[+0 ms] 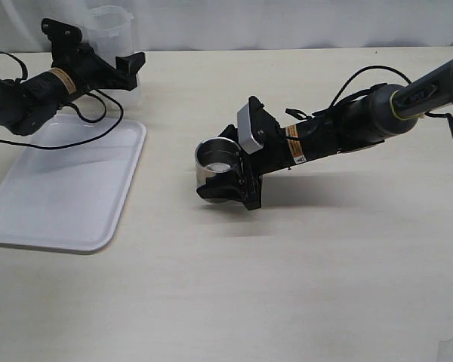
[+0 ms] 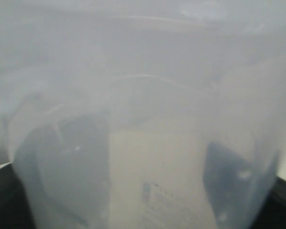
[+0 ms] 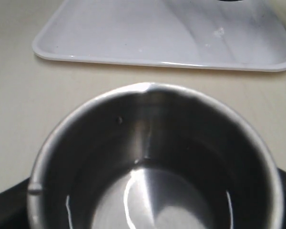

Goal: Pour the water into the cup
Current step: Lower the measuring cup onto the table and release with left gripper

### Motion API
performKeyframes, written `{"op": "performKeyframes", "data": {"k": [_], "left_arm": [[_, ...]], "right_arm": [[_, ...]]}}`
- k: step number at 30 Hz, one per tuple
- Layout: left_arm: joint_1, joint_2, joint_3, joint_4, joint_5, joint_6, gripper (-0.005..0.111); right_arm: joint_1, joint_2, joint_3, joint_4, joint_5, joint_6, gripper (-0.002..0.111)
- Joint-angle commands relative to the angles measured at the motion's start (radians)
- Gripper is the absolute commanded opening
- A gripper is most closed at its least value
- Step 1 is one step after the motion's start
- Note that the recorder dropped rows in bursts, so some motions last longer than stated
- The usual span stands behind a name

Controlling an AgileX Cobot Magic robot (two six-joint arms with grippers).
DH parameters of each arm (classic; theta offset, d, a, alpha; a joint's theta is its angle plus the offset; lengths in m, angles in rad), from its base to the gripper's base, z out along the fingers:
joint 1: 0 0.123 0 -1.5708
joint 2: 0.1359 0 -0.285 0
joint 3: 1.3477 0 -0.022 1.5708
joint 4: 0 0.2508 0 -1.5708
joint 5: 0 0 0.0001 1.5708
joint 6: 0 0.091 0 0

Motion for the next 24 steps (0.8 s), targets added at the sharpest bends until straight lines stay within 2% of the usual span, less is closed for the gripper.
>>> {"op": "performKeyframes", "data": {"k": [1, 3, 5, 8, 12, 18, 24], "left_arm": [[-0.001, 0.003, -0.004, -0.011, 0.009, 0.001, 0.072], [-0.001, 0.003, -0.004, -0.011, 0.013, 0.001, 0.081], [-0.001, 0.003, -0.004, -0.009, 0.013, 0.001, 0.084], [-0.001, 0.003, -0.004, -0.005, 0.013, 0.001, 0.084], [0.003, 0.003, -0.004, 0.072, 0.016, 0.001, 0.084], [0.011, 0.001, -0.004, 0.079, 0.032, 0.001, 0.084], [0.043, -0.007, -0.004, 0.230, 0.028, -0.034, 0.084]], "right_arm": [[0.001, -0.006, -0.001, 0.005, -0.002, -0.001, 0.004], [0.001, -0.006, -0.001, 0.005, -0.002, -0.001, 0.004], [0.001, -0.006, -0.001, 0.005, -0.002, -0.001, 0.004], [0.001, -0.006, -0.001, 0.005, -0.002, -0.001, 0.004], [0.001, -0.006, -0.001, 0.005, -0.002, -0.001, 0.004], [0.001, -0.006, -0.001, 0.005, -0.002, -0.001, 0.004], [0.001, -0.006, -0.001, 0.005, -0.002, -0.001, 0.004]]}}
